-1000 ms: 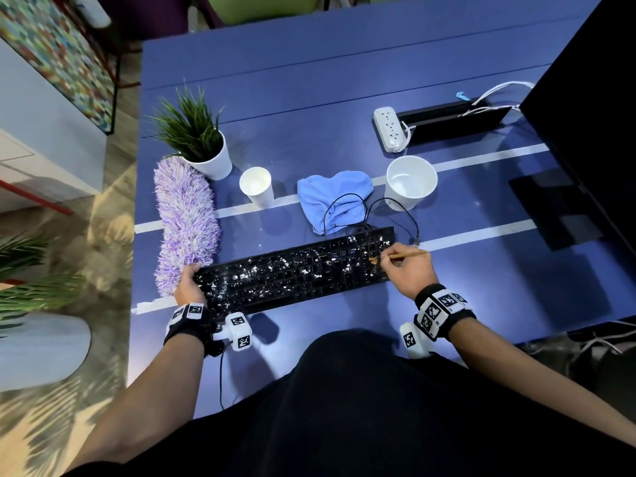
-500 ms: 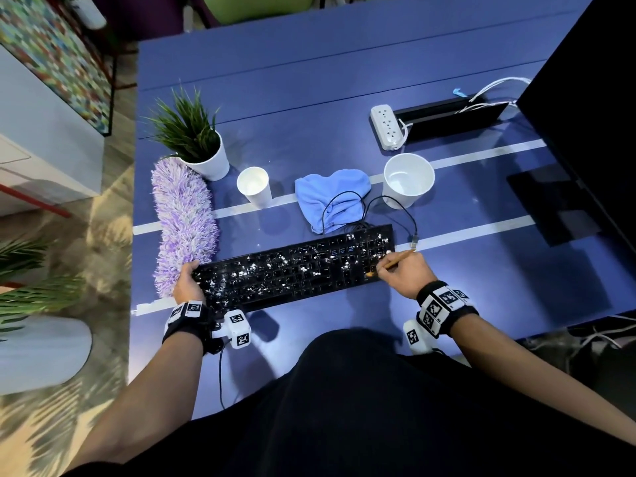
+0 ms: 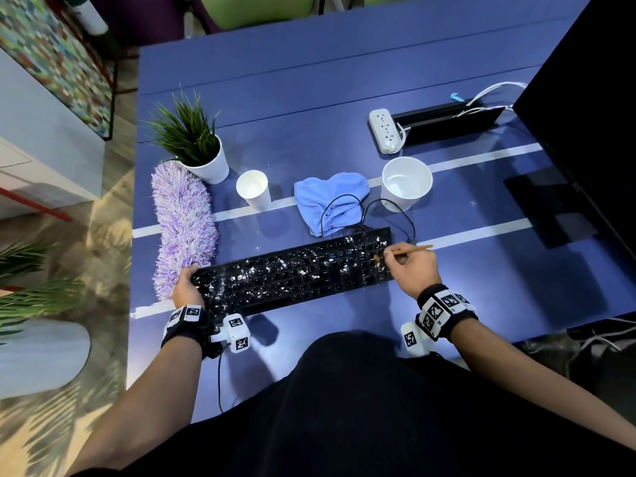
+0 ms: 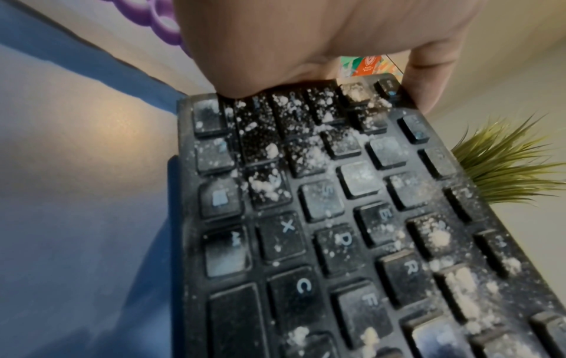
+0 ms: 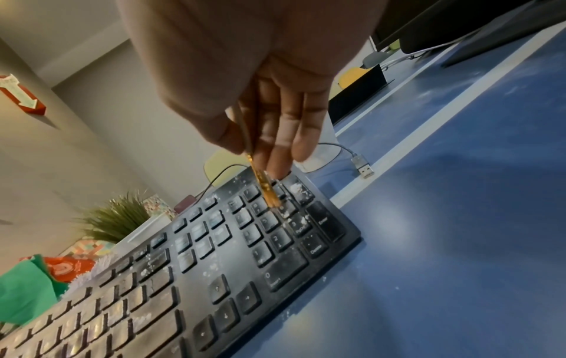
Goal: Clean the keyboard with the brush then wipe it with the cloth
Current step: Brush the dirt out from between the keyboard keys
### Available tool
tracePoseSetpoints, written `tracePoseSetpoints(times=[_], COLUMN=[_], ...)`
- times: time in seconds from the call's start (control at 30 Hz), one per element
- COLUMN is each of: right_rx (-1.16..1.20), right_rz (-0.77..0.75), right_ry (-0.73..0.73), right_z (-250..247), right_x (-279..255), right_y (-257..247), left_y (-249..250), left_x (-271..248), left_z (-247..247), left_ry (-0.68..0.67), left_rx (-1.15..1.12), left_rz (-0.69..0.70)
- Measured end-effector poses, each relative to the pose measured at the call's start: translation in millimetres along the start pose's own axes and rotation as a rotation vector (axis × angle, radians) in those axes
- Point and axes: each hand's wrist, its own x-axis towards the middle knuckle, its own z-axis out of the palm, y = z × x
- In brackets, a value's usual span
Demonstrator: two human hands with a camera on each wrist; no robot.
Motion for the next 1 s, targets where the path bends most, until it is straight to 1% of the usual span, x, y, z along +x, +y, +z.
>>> tracePoseSetpoints(times=[0.03,0.13,0.2,0.3,0.4,0.47,0.53,0.63,0.7,0.8,0.83,0.93,1.0], right_rx=[-0.008,-0.119,-0.081,0.046,0.098,0.031,-0.052,-0.036,-0.069,-0.089,-0.066,-0.070,-0.124], right_rz=[0.004,0.034,0.054,-0.023,-0.090,-0.126,-0.144,-0.127,-0.107,-0.077,-0.083,-0.125,-0.103], right_ry=[0.003,-0.115,-0.107,-0.036,-0.079,-0.095,-0.045,-0.027,-0.028,0.068,0.077,0.006,-0.002], right_z=[0.1,-2.6,-3.2,-1.9,0.0,0.6,-0.7,-3.7,-5.3,-12.8,-14.4,-12.1,-10.9], right_x=[0.7,-0.2,-0.8,-2.8,-6.4,-6.4,-4.1,-2.5,-3.1,-1.0,-0.2,1.7,3.0], right_y=[-0.1,0.3,2.3,-0.1,-2.3,-0.1,3.4,9.0,13.4,16.1,15.8,18.9,25.5], left_y=[0.3,1.3,1.3,1.5,2.1,1.3,0.7,-0.6,-3.7,-13.1,-12.6,-12.2,-12.0], left_x=[-0.6,-5.4,-5.2,-6.7,-7.4,-2.1,-0.7,3.8,13.9,40.5,38.8,38.7,36.9], left_z=[0.0,2.3,2.6,3.0,3.1,2.1,1.7,-0.1,-3.8,-10.7,-10.3,-10.9,-9.9], left_ry=[-0.003,0.002,-0.006,-0.002,0.012,0.017,0.020,0.019,0.014,-0.015,-0.017,-0.022,-0.029], left_rx=[-0.003,-0.007,-0.023,-0.030,-0.019,-0.025,-0.021,0.011,0.024,0.023,0.025,0.024,0.013], left_rz=[0.001,-0.004,-0.001,0.007,0.016,0.016,0.012,0.041,0.030,0.031,0.026,0.016,0.008])
